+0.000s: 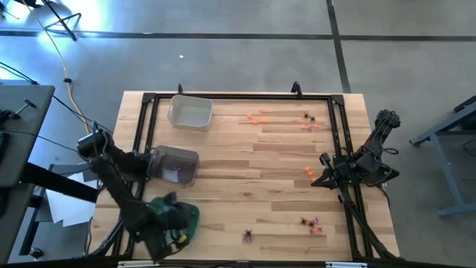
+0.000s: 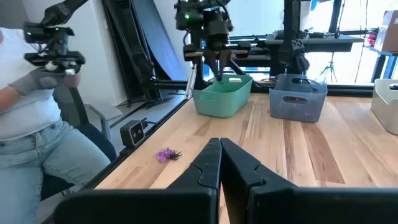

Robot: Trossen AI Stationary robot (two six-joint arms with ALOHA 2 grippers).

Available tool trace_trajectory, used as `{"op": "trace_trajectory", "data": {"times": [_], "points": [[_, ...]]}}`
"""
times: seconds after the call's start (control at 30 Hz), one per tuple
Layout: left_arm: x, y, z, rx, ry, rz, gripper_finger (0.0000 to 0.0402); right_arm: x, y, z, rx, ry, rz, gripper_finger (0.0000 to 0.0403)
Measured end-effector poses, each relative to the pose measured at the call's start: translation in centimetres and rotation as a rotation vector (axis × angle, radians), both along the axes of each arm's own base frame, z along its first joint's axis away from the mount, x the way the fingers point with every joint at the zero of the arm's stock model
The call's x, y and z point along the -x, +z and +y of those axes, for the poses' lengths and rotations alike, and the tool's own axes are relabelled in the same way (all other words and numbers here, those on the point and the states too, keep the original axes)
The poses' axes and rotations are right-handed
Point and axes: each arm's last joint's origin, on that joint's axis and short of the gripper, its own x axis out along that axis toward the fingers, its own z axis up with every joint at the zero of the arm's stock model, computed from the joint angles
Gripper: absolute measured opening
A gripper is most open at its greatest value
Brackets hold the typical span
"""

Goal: Sort Halloween decoration
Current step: Put the bottom center black spider into the green bin

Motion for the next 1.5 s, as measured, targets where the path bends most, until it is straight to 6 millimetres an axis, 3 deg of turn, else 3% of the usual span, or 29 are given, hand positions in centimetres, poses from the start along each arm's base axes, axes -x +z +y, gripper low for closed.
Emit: {"op": "trace_trajectory", "data": {"times": [0.27, 0.53, 0.8, 0.97, 1.13, 1.5], "points": [[3.2, -0.6, -0.6, 0.141, 0.202, -0.01, 0.0028, 0.0, 0.0, 0.0, 0.0, 0.0, 0.0, 0.0], [3.1, -0.7, -0.5, 0.134, 0.208, -0.008, 0.0113, 0.0, 0.0, 0.0, 0.0, 0.0, 0.0, 0.0], [2.1, -0.6, -0.4, 0.091, 0.151, -0.028, 0.0127, 0.0, 0.0, 0.0, 0.0, 0.0, 0.0, 0.0], [-0.1, -0.2, -0.6, 0.063, 0.055, -0.125, 0.0127, 0.0, 0.0, 0.0, 0.0, 0.0, 0.0, 0.0], [-4.0, -0.1, -0.6, 0.029, -0.078, -0.171, 0.0127, 0.0, 0.0, 0.0, 0.0, 0.0, 0.0, 0.0], [-12.1, -3.6, -0.3, 0.038, -0.405, -0.229, 0.0127, 0.0, 0.0, 0.0, -0.001, 0.0, 0.0, 0.0]]}}
